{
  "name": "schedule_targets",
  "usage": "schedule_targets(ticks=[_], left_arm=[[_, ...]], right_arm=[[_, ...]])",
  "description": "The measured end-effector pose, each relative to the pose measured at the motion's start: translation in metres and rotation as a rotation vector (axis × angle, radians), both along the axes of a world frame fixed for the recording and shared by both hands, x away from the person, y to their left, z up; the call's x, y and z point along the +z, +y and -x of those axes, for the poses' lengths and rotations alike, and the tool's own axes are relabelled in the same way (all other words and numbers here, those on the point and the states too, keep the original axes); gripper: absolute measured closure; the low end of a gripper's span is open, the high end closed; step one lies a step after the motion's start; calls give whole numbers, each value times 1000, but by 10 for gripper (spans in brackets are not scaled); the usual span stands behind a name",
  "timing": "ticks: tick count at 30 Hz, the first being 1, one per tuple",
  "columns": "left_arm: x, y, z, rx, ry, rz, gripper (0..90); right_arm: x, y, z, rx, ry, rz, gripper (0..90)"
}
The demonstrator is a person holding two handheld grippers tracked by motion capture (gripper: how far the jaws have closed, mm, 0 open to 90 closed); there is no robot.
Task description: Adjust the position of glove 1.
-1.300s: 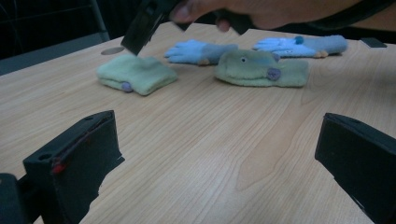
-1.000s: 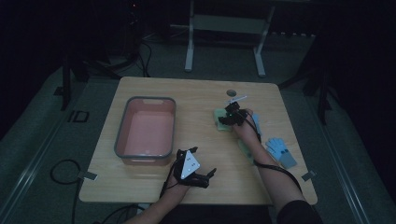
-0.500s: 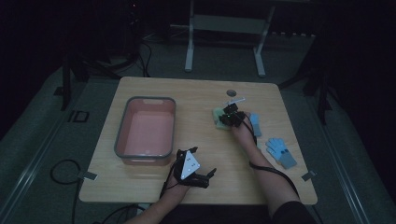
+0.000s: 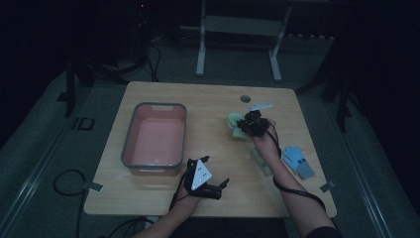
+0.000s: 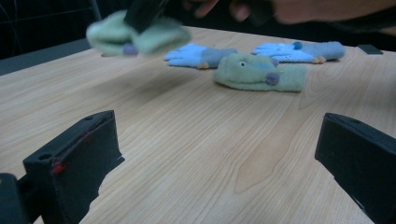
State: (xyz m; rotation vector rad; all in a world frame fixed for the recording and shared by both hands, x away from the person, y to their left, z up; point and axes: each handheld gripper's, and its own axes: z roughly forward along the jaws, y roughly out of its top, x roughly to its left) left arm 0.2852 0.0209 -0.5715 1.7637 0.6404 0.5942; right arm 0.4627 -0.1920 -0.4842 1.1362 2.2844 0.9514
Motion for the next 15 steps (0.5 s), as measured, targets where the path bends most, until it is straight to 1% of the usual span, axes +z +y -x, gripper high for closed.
schedule_targets(ticks=[1, 4, 5, 7, 9, 10, 13, 15], left_arm=[[0, 0, 0, 1, -1, 0, 0], [0, -1, 0, 5, 0, 0, 0], [0, -1, 0, 5, -2, -2, 0], [0, -1, 1, 6, -4, -5, 0], [0, -1, 1, 7, -6, -7, 0], [0, -1, 1, 7, -8, -10, 0], [0, -1, 1, 8, -10, -13, 0], [0, -1, 1, 9, -9, -10, 0]], right_arm=[[4, -1, 5, -2, -12, 5, 837], [17, -6, 23, 6, -42, -7, 836], [23, -8, 32, 6, -50, -17, 836], [30, -10, 45, 15, -65, -20, 836], [38, -14, 62, 16, -77, -44, 836], [41, -15, 68, 13, -84, -54, 836], [47, -18, 92, 25, -97, -65, 837], [48, -19, 103, 32, -98, -51, 836]])
